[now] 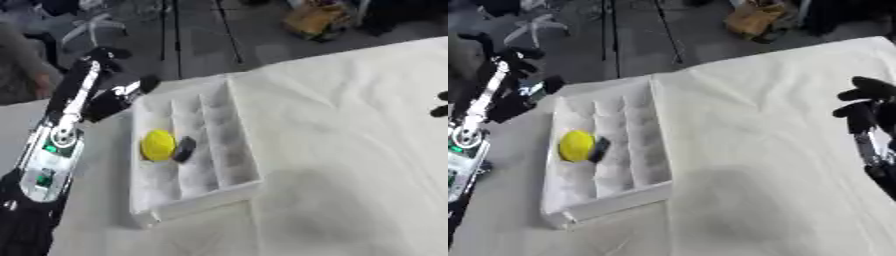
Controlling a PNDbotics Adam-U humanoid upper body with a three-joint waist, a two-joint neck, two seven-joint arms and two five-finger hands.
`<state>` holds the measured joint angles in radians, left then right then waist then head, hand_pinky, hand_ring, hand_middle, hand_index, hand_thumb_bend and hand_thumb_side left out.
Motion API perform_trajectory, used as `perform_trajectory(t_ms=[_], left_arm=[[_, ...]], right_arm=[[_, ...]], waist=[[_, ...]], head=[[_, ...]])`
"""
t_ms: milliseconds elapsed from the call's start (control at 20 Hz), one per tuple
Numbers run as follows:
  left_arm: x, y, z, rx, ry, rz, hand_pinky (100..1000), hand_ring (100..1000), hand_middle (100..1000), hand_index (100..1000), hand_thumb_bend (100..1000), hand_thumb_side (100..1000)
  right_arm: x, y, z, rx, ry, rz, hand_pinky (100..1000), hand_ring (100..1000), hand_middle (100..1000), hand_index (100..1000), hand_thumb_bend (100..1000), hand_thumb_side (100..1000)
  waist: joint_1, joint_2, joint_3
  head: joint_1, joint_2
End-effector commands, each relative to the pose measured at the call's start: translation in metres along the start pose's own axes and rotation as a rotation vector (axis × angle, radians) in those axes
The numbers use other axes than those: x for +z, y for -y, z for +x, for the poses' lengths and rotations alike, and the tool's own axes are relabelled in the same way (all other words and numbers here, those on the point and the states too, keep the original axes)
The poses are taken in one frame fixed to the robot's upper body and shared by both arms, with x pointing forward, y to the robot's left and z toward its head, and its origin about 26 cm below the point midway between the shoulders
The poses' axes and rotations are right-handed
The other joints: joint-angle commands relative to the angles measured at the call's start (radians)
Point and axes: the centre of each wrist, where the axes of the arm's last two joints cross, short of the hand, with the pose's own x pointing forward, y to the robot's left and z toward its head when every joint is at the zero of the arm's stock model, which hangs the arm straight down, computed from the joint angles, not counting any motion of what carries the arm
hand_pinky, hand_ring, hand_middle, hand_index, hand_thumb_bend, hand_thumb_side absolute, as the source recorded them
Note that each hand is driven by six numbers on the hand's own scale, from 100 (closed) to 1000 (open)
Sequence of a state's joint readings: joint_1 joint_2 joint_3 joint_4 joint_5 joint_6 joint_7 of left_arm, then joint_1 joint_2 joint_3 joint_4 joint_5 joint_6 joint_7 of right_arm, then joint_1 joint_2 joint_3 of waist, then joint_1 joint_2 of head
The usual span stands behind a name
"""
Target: Pick up objects on the table and place them in the box.
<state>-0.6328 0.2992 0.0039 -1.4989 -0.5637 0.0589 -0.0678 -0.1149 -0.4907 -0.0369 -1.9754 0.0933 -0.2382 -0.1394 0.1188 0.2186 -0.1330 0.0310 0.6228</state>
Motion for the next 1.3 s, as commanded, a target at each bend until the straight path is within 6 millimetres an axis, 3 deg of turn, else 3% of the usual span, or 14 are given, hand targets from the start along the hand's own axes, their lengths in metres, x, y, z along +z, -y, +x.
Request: perform_trajectory(t_ms=[50,950,1000,1050,1100,1300], left_arm=[[-0.002,-0.014,-0.001,0.003,0.004,0.009,727,722,764,823,979,908],[0.002,-0.017,-0.003,0.013,0.001,0.029,714,706,744,816,942,885],[0.003,-0.018,-0.003,0.024,0.005,0.042,691,684,725,809,850,891],[0.005,-0.019,-0.002,0.061,0.022,0.07,691,684,725,809,850,891],[0.007,-0.02,-0.002,0.106,0.041,0.097,666,665,714,803,770,903],[0.023,-0.025,-0.014,0.313,0.096,0.223,648,652,703,795,732,916]], right_arm=[[-0.006,0.007,0.008,0.018,0.038,0.001,730,623,683,872,278,705],[-0.007,0.007,0.008,0.019,0.04,-0.001,729,623,682,871,280,705],[-0.007,0.007,0.008,0.019,0.04,-0.002,729,622,682,871,280,705],[-0.007,0.007,0.008,0.019,0.039,-0.002,729,622,682,871,280,705],[-0.007,0.007,0.008,0.019,0.038,-0.003,729,622,682,871,278,704],[-0.007,0.007,0.008,0.019,0.038,-0.003,729,622,682,871,277,704]], waist=[[-0.027,-0.027,-0.002],[-0.026,-0.025,-0.006],[-0.027,-0.025,-0.005],[-0.027,-0.025,-0.005],[-0.027,-0.025,-0.004],[-0.028,-0.023,0.001]], head=[[0.0,-0.011],[-0.005,-0.01],[-0.005,-0.01],[-0.007,-0.01],[-0.01,-0.011],[-0.018,-0.011]])
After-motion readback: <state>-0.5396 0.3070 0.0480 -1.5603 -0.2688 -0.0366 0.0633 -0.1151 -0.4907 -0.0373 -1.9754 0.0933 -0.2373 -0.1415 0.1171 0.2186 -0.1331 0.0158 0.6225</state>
